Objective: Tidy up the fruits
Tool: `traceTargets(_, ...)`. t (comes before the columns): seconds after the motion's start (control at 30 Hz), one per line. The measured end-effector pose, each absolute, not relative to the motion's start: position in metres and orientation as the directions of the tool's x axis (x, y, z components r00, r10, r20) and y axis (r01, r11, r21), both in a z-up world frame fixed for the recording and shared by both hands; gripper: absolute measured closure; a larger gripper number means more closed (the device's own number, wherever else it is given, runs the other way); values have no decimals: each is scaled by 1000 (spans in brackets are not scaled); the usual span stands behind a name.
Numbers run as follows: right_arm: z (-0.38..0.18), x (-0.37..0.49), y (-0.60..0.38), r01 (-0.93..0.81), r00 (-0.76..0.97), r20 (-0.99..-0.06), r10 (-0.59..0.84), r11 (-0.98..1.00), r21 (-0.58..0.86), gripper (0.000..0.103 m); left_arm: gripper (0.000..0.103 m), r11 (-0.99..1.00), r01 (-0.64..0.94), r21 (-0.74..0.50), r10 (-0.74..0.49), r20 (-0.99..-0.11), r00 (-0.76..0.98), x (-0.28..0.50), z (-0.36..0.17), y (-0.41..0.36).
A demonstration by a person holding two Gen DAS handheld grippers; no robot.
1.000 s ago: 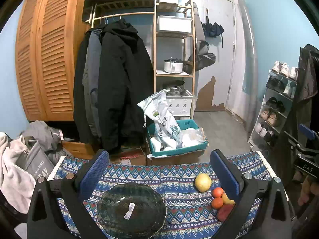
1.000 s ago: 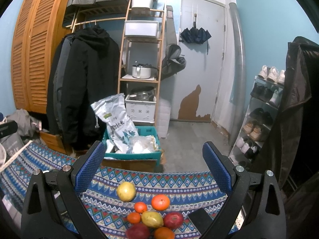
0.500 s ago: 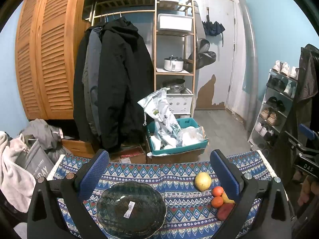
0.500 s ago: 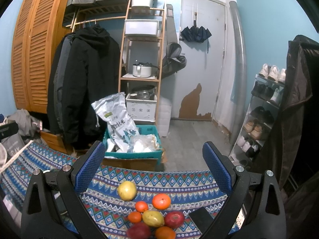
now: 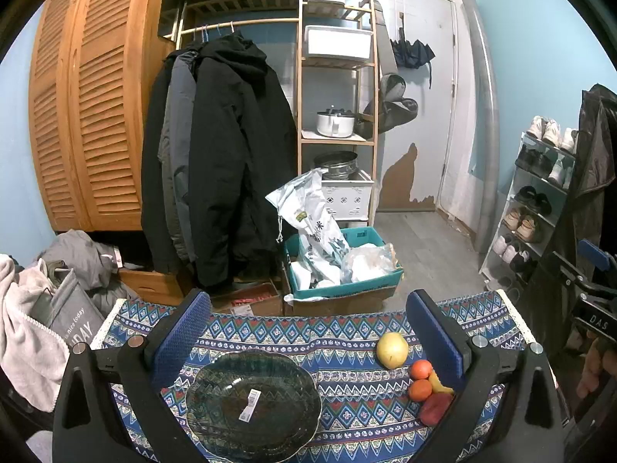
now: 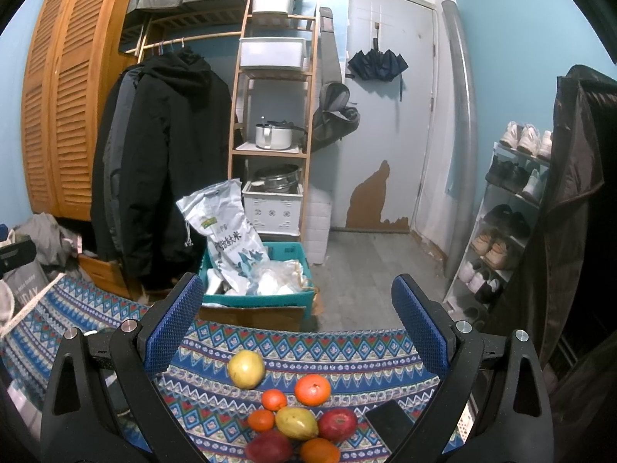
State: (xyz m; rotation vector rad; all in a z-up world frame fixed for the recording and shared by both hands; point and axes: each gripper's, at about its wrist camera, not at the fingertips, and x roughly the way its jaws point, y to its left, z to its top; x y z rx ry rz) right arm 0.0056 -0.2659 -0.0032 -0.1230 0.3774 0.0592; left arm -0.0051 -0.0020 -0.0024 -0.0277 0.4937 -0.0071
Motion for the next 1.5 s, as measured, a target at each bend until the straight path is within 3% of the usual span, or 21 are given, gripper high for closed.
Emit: traceTargets(1.5, -6, 5, -273, -74, 915, -404, 26, 992, -103, 7, 1, 1000, 24, -8, -25, -505, 863, 1, -15, -14)
